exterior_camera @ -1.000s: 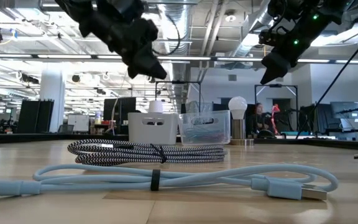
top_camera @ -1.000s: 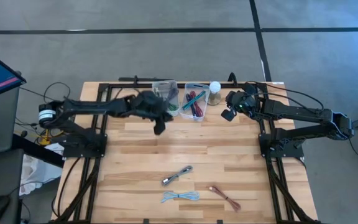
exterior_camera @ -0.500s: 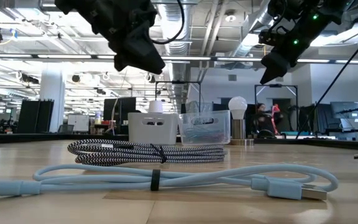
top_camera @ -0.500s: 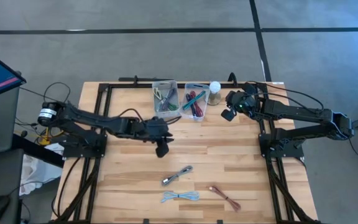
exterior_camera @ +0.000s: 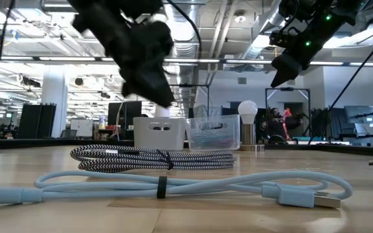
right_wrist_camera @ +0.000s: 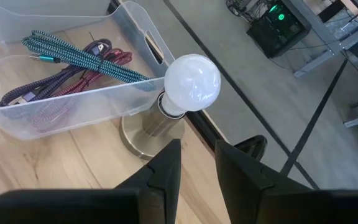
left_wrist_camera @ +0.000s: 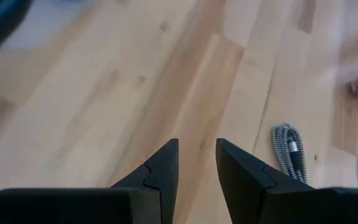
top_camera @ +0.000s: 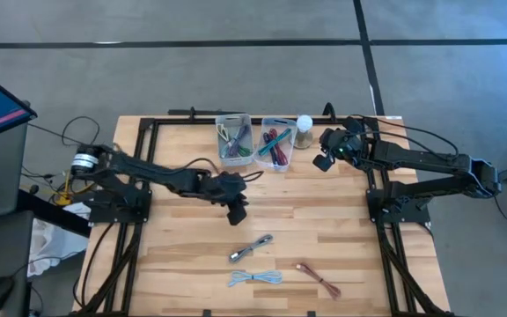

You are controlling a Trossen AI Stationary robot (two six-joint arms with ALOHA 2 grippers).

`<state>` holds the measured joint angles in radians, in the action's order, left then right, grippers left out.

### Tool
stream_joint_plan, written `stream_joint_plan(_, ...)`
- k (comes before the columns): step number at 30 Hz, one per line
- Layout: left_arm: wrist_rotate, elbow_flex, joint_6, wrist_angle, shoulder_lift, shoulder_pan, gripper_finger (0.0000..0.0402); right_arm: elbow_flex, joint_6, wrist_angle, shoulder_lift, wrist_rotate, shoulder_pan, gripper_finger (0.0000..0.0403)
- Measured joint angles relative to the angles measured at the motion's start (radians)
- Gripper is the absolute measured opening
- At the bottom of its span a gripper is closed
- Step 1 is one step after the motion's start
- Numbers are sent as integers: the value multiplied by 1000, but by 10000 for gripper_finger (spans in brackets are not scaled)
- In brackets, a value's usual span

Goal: Pick & Place USB Port
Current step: Put the braided black charger cable into the transparent bin

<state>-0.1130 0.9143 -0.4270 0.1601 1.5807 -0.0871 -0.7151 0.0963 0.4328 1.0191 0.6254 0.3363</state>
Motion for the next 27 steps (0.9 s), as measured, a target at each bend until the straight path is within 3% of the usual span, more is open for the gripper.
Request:
stream_joint_plan(7, 273, 62, -13, -3, 120, -16, 106, 0, 6, 3, 0, 0, 0, 92)
stream_joint_plan(11, 276, 63, -76, -3, 123, -54, 106, 0, 8, 4, 0, 0, 0, 92)
stream_joint_plan(19, 167, 63, -211, -3, 123, -156, 106, 0, 8, 3, 0, 0, 0, 92)
stream_joint_plan(27, 158, 63, -294, -3, 123, -213, 106, 0, 8, 3, 0, 0, 0, 92)
